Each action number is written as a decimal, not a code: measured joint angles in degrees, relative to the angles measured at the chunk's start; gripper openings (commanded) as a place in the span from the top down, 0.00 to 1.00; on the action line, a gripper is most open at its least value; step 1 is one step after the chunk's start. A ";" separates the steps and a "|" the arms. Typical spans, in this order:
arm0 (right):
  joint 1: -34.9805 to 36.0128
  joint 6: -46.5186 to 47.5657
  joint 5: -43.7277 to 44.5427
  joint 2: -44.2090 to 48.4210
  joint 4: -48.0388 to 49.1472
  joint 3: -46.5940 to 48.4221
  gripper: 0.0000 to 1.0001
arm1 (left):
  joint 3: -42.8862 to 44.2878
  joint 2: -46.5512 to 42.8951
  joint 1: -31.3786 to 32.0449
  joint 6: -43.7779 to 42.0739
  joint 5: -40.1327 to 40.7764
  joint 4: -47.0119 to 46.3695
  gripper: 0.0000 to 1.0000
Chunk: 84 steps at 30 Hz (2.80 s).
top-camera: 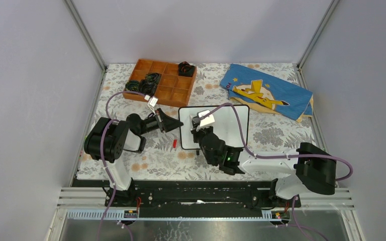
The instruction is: Write a sentence on the whiteboard
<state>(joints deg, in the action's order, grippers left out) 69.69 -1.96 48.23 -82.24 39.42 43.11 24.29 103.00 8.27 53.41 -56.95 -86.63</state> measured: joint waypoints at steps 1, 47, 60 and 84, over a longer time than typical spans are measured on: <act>0.00 0.00 0.31 -0.28 -0.35 0.35 1.00 | 0.00 0.00 0.00 0.00 -0.02 0.00 0.74; 0.02 -6.08 3.56 -0.74 -11.21 2.16 1.00 | 0.00 -0.11 0.39 -0.50 0.48 0.17 0.80; 0.00 -6.88 3.80 3.10 -13.46 1.11 1.00 | 0.00 -0.22 0.50 -0.63 0.50 0.13 0.80; -2.25 -6.01 4.13 3.41 -13.25 1.20 1.00 | 0.00 -0.48 0.70 -0.70 0.55 0.26 0.80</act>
<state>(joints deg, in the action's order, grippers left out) 67.44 -7.97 52.36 -78.83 26.17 44.31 24.29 102.52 8.97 52.71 -56.40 -86.37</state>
